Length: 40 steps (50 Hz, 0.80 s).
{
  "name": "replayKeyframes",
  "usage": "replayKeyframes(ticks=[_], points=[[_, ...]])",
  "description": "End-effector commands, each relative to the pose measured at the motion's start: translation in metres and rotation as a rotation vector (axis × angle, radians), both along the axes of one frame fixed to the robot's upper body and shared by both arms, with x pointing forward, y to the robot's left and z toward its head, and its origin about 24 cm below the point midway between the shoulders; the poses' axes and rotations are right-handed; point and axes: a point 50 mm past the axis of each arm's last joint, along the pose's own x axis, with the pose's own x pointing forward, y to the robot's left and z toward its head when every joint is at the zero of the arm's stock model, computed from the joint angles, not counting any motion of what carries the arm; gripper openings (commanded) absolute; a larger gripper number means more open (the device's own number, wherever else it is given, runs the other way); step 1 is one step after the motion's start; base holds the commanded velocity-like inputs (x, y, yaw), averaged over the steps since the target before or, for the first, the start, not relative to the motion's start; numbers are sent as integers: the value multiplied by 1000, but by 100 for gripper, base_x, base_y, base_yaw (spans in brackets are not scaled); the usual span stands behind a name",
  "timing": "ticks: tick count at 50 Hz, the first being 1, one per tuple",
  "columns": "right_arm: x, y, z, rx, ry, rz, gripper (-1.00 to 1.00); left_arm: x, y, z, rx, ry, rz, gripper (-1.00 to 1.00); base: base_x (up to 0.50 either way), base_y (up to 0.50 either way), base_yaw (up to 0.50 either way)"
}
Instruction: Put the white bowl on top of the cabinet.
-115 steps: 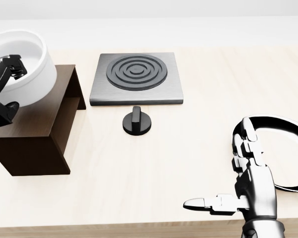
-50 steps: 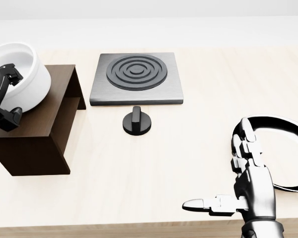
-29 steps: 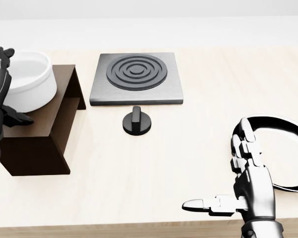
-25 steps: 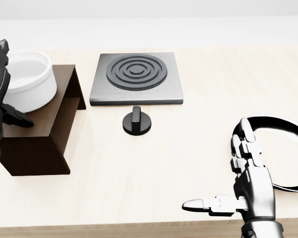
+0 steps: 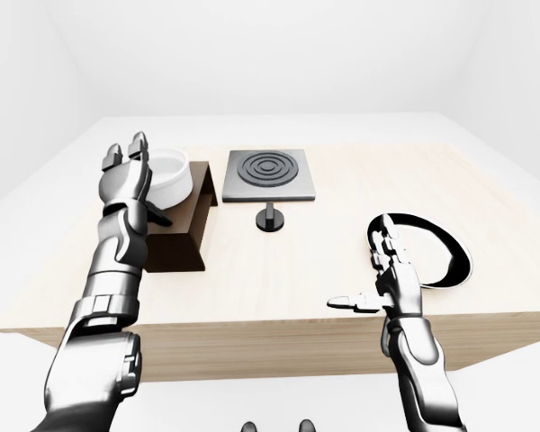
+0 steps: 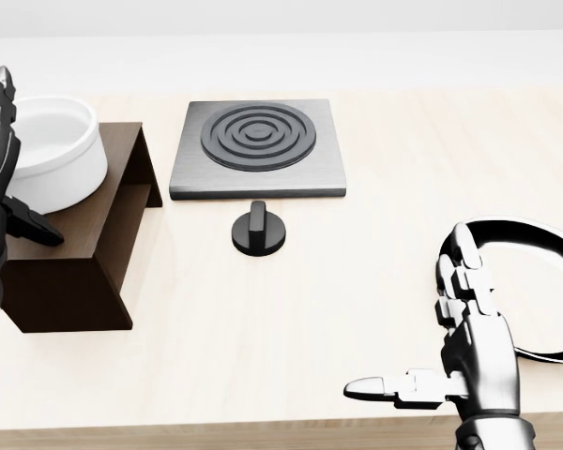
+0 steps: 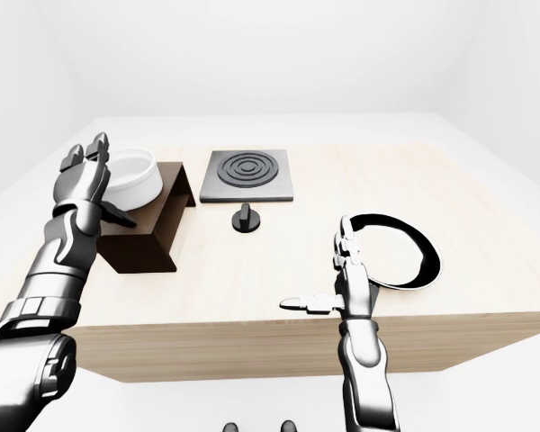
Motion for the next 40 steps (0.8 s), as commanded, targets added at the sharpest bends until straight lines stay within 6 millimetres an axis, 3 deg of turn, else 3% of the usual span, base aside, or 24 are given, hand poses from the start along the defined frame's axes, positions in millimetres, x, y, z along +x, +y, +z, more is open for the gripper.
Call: replayKeyframes(ticks=[1, 7, 22, 31, 35, 36, 40], points=[[0, 0, 0, 0, 1, 0, 100, -6, -6, -5, 13, 23, -37, 100, 0, 0, 0], [0, 1, -1, -3, 2, 2, 100, -31, -23, 6, 162, 20, -113, 100, 0, 0, 0], [1, 1, -1, -4, 6, 2, 100, -82, -51, 29, 356, -15, -89, 100, 0, 0, 0], [0, 1, 0, -4, 4, 2, 100, -105, -63, 34, 291, -106, -120, 100, 0, 0, 0], [-1, 2, 0, -4, 3, 4, 100, -116, -73, 35, 182, -167, -205, 100, 0, 0, 0], [-1, 2, 0, -6, 3, 5, 100, -122, -82, 34, 81, -174, -289, 100, 0, 0, 0], [0, 3, -1, -7, 5, 6, 100, -128, -88, 33, 8, -212, -343, 100, 0, 0, 0]])
